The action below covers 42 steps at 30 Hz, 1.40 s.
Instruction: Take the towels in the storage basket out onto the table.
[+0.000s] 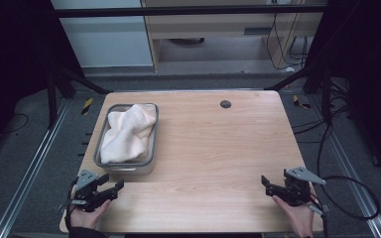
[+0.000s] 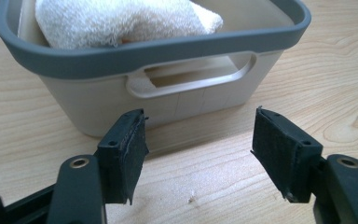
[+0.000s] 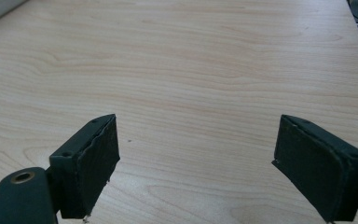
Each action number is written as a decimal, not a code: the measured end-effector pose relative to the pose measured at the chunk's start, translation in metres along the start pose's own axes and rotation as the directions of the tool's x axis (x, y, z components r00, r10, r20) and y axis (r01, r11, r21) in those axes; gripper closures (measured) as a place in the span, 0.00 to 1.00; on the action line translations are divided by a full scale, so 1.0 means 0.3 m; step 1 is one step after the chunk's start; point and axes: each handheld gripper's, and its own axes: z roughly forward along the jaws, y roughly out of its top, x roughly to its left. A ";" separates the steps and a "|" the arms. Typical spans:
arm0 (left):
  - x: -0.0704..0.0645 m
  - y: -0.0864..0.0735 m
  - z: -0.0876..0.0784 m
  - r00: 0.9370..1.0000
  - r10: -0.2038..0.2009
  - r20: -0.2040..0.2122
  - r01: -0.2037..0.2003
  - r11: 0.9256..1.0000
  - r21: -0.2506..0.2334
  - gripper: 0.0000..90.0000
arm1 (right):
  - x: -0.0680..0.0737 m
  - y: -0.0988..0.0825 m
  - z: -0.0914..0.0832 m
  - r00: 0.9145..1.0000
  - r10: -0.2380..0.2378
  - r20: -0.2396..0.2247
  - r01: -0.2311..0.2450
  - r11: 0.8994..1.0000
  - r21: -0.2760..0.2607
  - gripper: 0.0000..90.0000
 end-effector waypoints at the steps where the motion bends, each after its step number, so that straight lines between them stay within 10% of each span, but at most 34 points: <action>1: -0.001 0.003 -0.001 1.000 0.002 -0.001 -0.002 1.000 -0.001 0.38 | 0.005 0.001 0.001 1.000 0.003 -0.005 -0.003 1.000 0.007 0.16; 42: -0.032 0.148 -0.084 0.999 0.049 0.014 -0.048 0.996 -0.073 0.40 | 0.011 0.001 0.008 0.999 0.018 -0.038 -0.018 1.000 0.009 0.19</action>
